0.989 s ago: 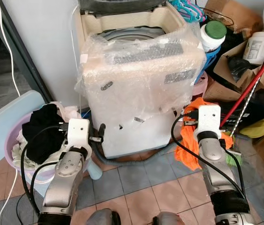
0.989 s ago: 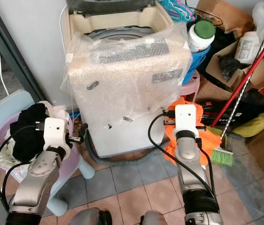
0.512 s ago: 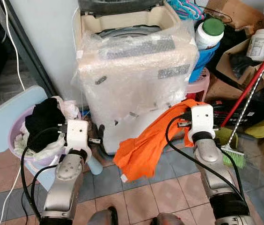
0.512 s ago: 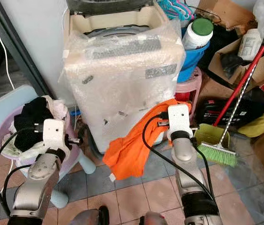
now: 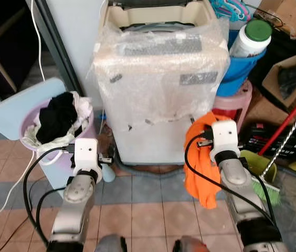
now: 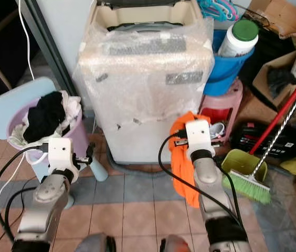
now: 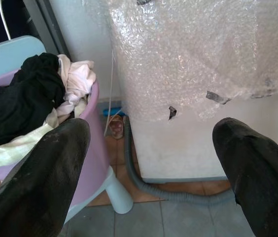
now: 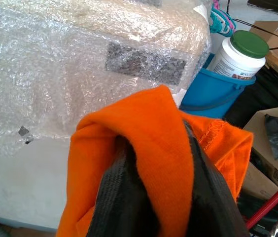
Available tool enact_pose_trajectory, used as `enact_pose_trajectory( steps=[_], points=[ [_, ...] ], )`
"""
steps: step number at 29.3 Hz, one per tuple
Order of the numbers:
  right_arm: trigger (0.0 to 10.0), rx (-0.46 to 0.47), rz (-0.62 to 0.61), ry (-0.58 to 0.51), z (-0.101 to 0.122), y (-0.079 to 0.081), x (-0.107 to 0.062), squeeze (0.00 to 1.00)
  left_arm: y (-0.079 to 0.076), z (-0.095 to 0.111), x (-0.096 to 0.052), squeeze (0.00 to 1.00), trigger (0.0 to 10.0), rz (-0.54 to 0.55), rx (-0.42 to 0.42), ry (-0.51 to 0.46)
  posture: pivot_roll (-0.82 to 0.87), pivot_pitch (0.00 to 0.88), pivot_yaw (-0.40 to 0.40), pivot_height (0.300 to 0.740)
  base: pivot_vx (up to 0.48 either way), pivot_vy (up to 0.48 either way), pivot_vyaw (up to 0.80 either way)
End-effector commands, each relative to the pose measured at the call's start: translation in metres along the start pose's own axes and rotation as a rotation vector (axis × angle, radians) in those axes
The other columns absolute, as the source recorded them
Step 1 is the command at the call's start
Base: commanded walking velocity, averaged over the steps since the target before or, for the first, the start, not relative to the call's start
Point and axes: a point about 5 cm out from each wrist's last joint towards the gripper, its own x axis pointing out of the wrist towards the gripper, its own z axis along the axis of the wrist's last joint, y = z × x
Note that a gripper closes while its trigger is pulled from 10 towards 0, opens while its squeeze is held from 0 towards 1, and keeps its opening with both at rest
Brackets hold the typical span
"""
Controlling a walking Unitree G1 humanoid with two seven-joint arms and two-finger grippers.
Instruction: Clothes washing
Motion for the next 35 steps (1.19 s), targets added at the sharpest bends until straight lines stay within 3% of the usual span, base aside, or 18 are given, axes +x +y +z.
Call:
enact_pose_trajectory(
  steps=[1, 4, 6, 8, 12, 19, 25, 28, 35],
  points=[
    [10.0, 0.029, 0.008, -0.071, 0.015, 0.004, 0.002, 0.0, 0.008, -0.001, 0.001, 0.0, 10.0, 0.024, 0.021, -0.003, -0.04, 0.006, 0.042, 0.74, 0.0, 0.0, 0.0],
    [10.0, 0.039, 0.004, -0.093, 0.022, 0.005, 0.004, 0.0, 0.006, 0.002, 0.002, 0.0, 10.0, -0.011, -0.006, -0.02, -0.05, 0.006, 0.044, 0.74, 0.0, 0.0, 0.0],
    [10.0, 0.015, 0.035, -0.182, 0.045, 0.004, 0.011, 0.0, 0.006, 0.003, 0.003, 0.0, 10.0, 0.002, 0.004, -0.017, -0.05, 0.009, 0.049, 0.74, 0.264, 0.0, 0.0],
    [10.0, 0.001, 0.047, -0.203, 0.05, 0.004, 0.013, 0.0, 0.007, 0.001, 0.003, 0.0, 10.0, 0.008, 0.013, -0.01, -0.05, 0.009, 0.049, 0.74, 0.266, 0.0, 0.0],
    [10.0, -0.044, 0.153, -0.317, 0.081, 0.005, 0.023, 0.0, 0.02, -0.011, 0.001, 0.0, 10.0, 0.089, 0.002, 0.064, -0.05, 0.009, 0.046, 0.74, 0.297, 0.0, 0.0],
    [10.0, -0.071, 0.157, -0.327, 0.085, 0.004, 0.025, 0.0, 0.021, -0.01, 0.002, 0.0, 10.0, 0.09, -0.002, 0.057, -0.05, 0.009, 0.039, 0.74, 0.32, 0.0, 0.0],
    [10.0, -0.039, 0.138, -0.313, 0.084, 0.001, 0.028, 0.0, 0.021, -0.012, 0.0, 0.0, 10.0, 0.082, -0.011, 0.064, -0.04, 0.014, 0.041, 0.74, 0.459, 0.0, 0.0],
    [10.0, -0.103, 0.169, -0.345, 0.09, 0.002, 0.031, 0.0, 0.02, -0.013, 0.001, 0.0, 10.0, 0.066, -0.011, 0.071, -0.05, 0.014, 0.039, 0.74, 0.48, 0.0, 0.0],
    [10.0, -0.097, 0.159, -0.372, 0.101, -0.003, 0.038, 0.0, 0.018, -0.012, 0.004, 0.0, 10.0, 0.06, -0.01, 0.071, -0.05, 0.014, 0.037, 0.74, 0.48, 0.0, 0.63]
  ],
)
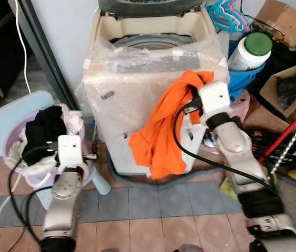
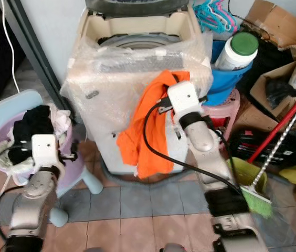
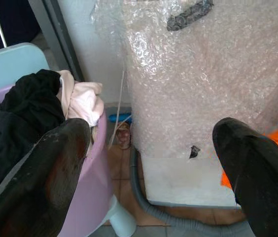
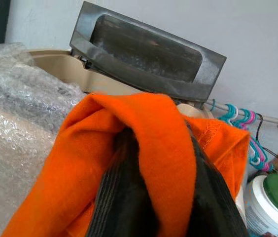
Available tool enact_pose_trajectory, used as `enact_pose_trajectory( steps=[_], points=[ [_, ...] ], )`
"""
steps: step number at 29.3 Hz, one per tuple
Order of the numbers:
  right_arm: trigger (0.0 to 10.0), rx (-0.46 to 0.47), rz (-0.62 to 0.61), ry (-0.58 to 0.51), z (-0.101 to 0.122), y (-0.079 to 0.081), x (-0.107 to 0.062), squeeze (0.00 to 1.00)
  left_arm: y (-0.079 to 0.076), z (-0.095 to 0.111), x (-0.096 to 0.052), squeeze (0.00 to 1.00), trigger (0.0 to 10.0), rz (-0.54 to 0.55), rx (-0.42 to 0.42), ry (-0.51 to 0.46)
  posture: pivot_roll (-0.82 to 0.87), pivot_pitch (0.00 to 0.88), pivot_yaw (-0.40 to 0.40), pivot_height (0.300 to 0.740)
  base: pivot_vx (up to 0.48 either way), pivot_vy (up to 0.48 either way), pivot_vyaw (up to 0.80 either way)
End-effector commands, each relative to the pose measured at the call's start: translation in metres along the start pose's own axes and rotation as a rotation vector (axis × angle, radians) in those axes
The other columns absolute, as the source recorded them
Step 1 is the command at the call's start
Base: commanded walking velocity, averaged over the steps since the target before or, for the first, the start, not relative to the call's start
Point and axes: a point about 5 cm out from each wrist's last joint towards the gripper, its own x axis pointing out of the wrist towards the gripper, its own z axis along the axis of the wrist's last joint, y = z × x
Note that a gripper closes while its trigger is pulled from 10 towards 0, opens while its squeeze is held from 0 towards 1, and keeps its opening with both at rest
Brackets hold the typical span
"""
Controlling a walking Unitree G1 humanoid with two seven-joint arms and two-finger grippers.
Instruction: Clothes washing
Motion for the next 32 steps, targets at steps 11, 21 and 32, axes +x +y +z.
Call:
enact_pose_trajectory(
  steps=[11, 21, 32],
  points=[
    [10.0, -0.058, 0.116, -0.23, 0.06, -0.002, 0.044, 0.0, 0.013, -0.005, 0.0, 0.0, 10.0, 0.05, 0.01, 0.031, -0.05, 0.014, 0.039, 0.74, 0.455, 0.0, 0.3],
    [10.0, -0.211, -0.109, -0.57, 0.177, -0.071, 0.089, 0.0, 0.01, -0.005, 0.0, 0.0, 10.0, 0.051, 0.02, 0.033, -0.04, 0.012, 0.035, 0.74, 0.0, 0.0, 0.6],
    [10.0, -0.259, -0.283, -0.263, 0.132, -0.097, 0.106, 0.0, 0.006, -0.005, 0.0, 0.0, 10.0, 0.059, 0.014, 0.033, -0.04, 0.014, 0.012, 0.74, 0.0, 0.0, 0.25]
  ],
)
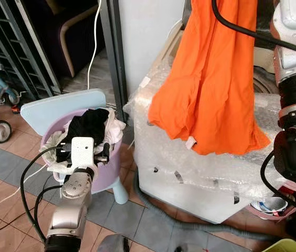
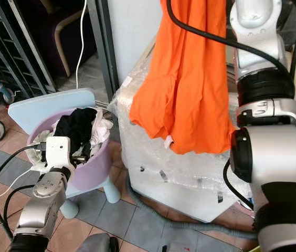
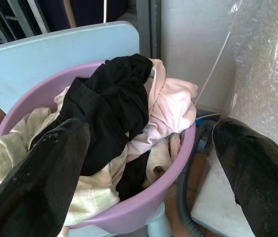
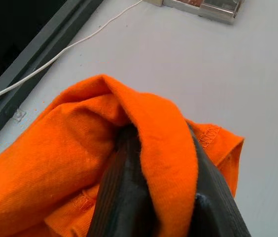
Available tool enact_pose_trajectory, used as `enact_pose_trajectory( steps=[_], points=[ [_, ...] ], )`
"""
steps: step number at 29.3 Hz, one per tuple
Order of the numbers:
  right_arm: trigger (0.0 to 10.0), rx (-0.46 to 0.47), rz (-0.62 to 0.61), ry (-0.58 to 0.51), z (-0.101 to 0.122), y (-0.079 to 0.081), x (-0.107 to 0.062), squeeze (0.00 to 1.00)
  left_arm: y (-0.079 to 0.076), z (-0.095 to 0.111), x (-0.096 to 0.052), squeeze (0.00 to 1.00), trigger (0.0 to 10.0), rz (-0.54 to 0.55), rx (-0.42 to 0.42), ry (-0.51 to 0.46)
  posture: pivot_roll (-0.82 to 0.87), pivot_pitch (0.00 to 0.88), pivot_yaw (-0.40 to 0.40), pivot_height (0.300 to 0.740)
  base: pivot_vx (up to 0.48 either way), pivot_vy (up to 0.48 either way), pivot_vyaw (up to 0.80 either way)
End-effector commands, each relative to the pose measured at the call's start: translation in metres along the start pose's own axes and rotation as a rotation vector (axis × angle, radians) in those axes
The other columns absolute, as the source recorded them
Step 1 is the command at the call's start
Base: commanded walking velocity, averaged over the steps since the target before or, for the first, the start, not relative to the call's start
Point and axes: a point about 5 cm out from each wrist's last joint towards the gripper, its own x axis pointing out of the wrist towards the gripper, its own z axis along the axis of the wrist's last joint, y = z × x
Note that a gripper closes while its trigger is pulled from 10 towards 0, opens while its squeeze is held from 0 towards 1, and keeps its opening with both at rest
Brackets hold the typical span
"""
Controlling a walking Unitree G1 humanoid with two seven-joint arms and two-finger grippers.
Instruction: Clothes washing
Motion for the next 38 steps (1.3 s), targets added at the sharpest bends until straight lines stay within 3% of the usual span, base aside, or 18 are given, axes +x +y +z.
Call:
enact_pose_trajectory(
  steps=[1, 7, 8, 10, 14, 15, 16, 17, 19, 20, 22, 24, 26, 29, 31, 32, 34, 38],
  points=[
    [10.0, -0.003, 0.02, 0.217, -0.04, 0.009, -0.016, 0.0, 0.001, 0.001, -0.001, 0.0, 10.0, 0.014, 0.003, -0.002, -0.04, 0.015, 0.011, 0.74, 0.0, 0.0, 0.0],
    [10.0, 0.299, -0.201, 0.777, -0.126, 0.001, -0.081, 0.0, 0.0, 0.0, -0.001, 0.0, 10.0, 0.006, -0.003, 0.005, -0.04, 0.017, 0.014, 0.74, 0.0, 0.0, 0.0],
    [10.0, 0.299, -0.201, 0.777, -0.126, 0.001, -0.081, 0.0, 0.0, 0.0, -0.001, 0.0, 10.0, 0.006, -0.003, 0.005, -0.04, 0.017, 0.014, 0.74, 0.0, 0.0, 0.0],
    [10.0, 0.358, -0.234, 0.884, -0.14, 0.0, -0.099, 0.0, -0.001, 0.0, -0.001, 0.0, 10.0, -0.002, -0.003, 0.007, -0.04, 0.019, 0.015, 0.74, 0.0, 0.0, 0.0],
    [10.0, 0.393, -0.142, 0.958, -0.15, 0.012, -0.115, 0.0, -0.002, -0.001, -0.001, 0.0, 10.0, -0.013, 0.001, 0.012, -0.04, 0.02, 0.019, 0.74, 0.0, 0.0, 0.0],
    [10.0, 0.415, -0.11, 0.957, -0.151, 0.016, -0.116, 0.0, -0.002, -0.001, -0.001, 0.0, 10.0, -0.015, 0.002, 0.012, -0.04, 0.02, 0.02, 0.74, 0.0, 0.0, 0.0],
    [10.0, 0.436, -0.069, 0.95, -0.151, 0.021, -0.118, 0.75, -0.002, -0.001, -0.001, 0.0, 10.0, -0.016, 0.002, 0.012, -0.04, 0.02, 0.02, 0.74, 0.0, 0.0, 0.0],
    [10.0, 0.432, -0.011, 0.944, -0.15, 0.026, -0.119, 1.0, -0.002, -0.001, -0.001, 0.0, 10.0, -0.017, 0.002, 0.013, -0.04, 0.02, 0.019, 0.74, 0.0, 0.0, 0.0],
    [10.0, 0.466, 0.04, 0.879, -0.146, 0.029, -0.116, 1.0, -0.002, -0.001, -0.001, 0.0, 10.0, -0.017, 0.002, 0.014, -0.04, 0.019, 0.018, 0.74, 0.0, 0.0, 0.0],
    [10.0, 0.483, 0.062, 0.784, -0.139, 0.027, -0.11, 1.0, -0.002, -0.001, -0.001, 0.0, 10.0, -0.018, 0.003, 0.015, -0.04, 0.019, 0.018, 0.74, 0.0, 0.0, 0.0],
    [10.0, 0.443, 0.098, 0.68, -0.132, 0.023, -0.107, 1.0, -0.002, -0.002, -0.002, 0.0, 10.0, -0.019, 0.002, 0.017, -0.05, 0.017, 0.014, 0.74, 0.0, 0.0, 0.0],
    [10.0, 0.446, 0.102, 0.654, -0.13, 0.022, -0.106, 1.0, -0.002, -0.002, -0.002, 0.0, 10.0, -0.02, 0.002, 0.018, -0.05, 0.017, 0.014, 0.74, 0.0, 0.0, 0.0],
    [10.0, 0.533, 0.118, 0.597, -0.124, 0.022, -0.109, 1.0, -0.001, -0.002, -0.002, 0.0, 10.0, -0.02, 0.002, 0.019, -0.05, 0.016, 0.02, 0.74, 0.0, 0.0, 0.0],
    [10.0, 0.662, 0.27, 0.472, -0.103, 0.036, -0.119, 1.0, 0.0, -0.003, -0.002, 0.0, 10.0, -0.025, 0.005, 0.025, -0.06, 0.015, 0.033, 0.74, 0.0, 0.0, 0.0],
    [10.0, 0.682, 0.35, 0.455, -0.098, 0.044, -0.123, 1.0, 0.001, -0.003, -0.002, 0.0, 10.0, -0.024, 0.001, 0.03, -0.06, 0.017, 0.04, 0.74, 0.0, 0.0, 0.0],
    [10.0, 0.709, 0.479, 0.429, -0.088, 0.056, -0.132, 1.0, 0.002, -0.004, -0.002, 0.0, 10.0, -0.025, -0.004, 0.035, -0.06, 0.018, 0.041, 0.74, 0.0, 0.0, 0.0],
    [10.0, 0.66, 0.611, 0.419, -0.082, 0.07, -0.145, 1.0, 0.002, -0.004, -0.001, 0.0, 10.0, -0.031, 0.0, 0.034, -0.06, 0.018, 0.04, 0.74, 0.0, 0.0, 0.0],
    [10.0, 0.61, 0.678, 0.436, -0.083, 0.077, -0.153, 1.0, 0.002, -0.003, -0.001, 0.0, 10.0, -0.031, 0.004, 0.033, -0.06, 0.019, 0.039, 0.74, 0.0, 0.0, 0.0]
  ],
)
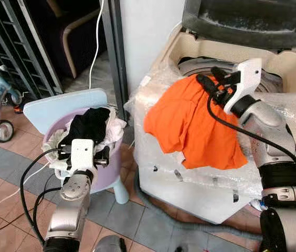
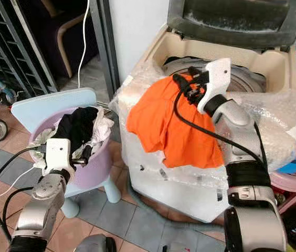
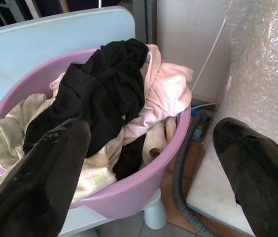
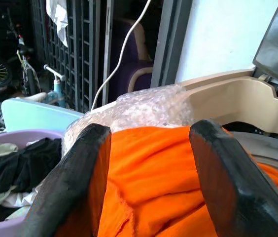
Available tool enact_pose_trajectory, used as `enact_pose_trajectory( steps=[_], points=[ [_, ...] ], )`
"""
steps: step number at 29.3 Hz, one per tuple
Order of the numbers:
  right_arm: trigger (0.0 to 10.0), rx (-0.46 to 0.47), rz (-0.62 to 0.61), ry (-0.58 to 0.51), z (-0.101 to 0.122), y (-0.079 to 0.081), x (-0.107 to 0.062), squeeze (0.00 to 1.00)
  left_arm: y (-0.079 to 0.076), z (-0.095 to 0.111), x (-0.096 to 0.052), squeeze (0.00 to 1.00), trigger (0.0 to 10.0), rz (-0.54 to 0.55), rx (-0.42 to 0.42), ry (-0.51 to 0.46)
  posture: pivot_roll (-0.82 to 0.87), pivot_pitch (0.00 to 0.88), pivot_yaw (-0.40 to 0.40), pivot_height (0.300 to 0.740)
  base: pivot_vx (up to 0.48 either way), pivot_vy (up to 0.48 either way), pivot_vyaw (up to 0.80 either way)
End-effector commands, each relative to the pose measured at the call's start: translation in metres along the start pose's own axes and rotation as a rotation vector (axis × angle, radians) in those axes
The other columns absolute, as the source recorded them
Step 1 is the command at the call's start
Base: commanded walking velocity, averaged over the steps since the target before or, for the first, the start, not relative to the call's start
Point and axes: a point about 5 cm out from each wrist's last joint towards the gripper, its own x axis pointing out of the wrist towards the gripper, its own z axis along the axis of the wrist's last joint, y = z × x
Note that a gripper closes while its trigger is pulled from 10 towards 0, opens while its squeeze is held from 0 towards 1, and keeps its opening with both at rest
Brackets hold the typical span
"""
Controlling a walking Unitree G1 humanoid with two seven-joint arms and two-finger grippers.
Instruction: Clothes washing
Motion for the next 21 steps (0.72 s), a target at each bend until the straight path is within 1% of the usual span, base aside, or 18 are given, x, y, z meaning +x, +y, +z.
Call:
enact_pose_trajectory(
  steps=[1, 2, 3, 5, 6, 7, 8, 9, 11, 12, 21],
  points=[
    [10.0, -0.12, 0.025, 0.104, -0.01, 0.004, -0.002, 0.53, 0.002, 0.002, 0.0, 0.0, 10.0, 0.008, 0.009, -0.003, -0.05, 0.02, 0.037, 0.74, 0.0, 0.0, 0.0],
    [10.0, -0.198, 0.0, 0.201, -0.023, 0.003, -0.004, 0.16, 0.003, 0.002, 0.0, 0.0, 10.0, 0.014, 0.008, -0.002, -0.05, 0.021, 0.035, 0.74, 0.0, 0.0, 0.0],
    [10.0, -0.225, -0.025, 0.236, -0.029, 0.001, -0.005, 0.0, 0.004, 0.002, -0.001, 0.0, 10.0, 0.017, 0.006, -0.002, -0.05, 0.021, 0.035, 0.74, 0.0, 0.0, 0.0],
    [10.0, -0.256, -0.025, 0.277, -0.036, 0.001, -0.007, 0.0, 0.004, 0.002, -0.001, 0.0, 10.0, 0.02, 0.004, -0.002, -0.05, 0.021, 0.035, 0.74, 0.0, 0.0, 0.0],
    [10.0, -0.291, -0.01, 0.306, -0.04, 0.004, -0.008, 0.0, 0.005, 0.002, -0.001, 0.0, 10.0, 0.02, 0.004, -0.002, -0.05, 0.021, 0.034, 0.74, 0.0, 0.0, 0.0],
    [7.5, -0.307, 0.017, 0.33, -0.043, 0.008, -0.009, 0.0, 0.005, 0.002, -0.001, 0.0, 10.0, 0.02, 0.005, -0.003, -0.05, 0.021, 0.034, 0.74, 0.0, 0.0, 0.0],
    [7.5, -0.317, 0.034, 0.345, -0.046, 0.01, -0.01, 0.0, 0.005, 0.003, -0.001, 0.0, 10.0, 0.02, 0.006, -0.003, -0.05, 0.021, 0.034, 0.74, 0.0, 0.0, 0.0],
    [3.9, -0.322, 0.045, 0.353, -0.047, 0.012, -0.01, 0.0, 0.005, 0.003, -0.001, 0.0, 10.0, 0.02, 0.006, -0.003, -0.05, 0.021, 0.034, 0.74, 0.0, 0.0, 0.0],
    [3.9, -0.322, 0.05, 0.356, -0.048, 0.013, -0.01, 0.0, 0.005, 0.003, -0.001, 0.0, 10.0, 0.02, 0.007, -0.003, -0.05, 0.021, 0.034, 0.74, 0.0, 0.0, 0.0],
    [0.0, -0.321, 0.047, 0.368, -0.049, 0.014, -0.01, 0.0, 0.004, 0.002, -0.001, 0.0, 10.0, 0.017, 0.008, -0.001, -0.05, 0.021, 0.038, 0.74, 0.0, 0.0, 0.0],
    [0.0, -0.306, -0.017, 0.392, -0.052, 0.007, -0.01, 0.0, 0.003, 0.002, 0.0, 0.0, 10.0, 0.009, 0.012, 0.003, -0.05, 0.021, 0.037, 0.74, 0.0, 0.0, 0.0]
  ],
)
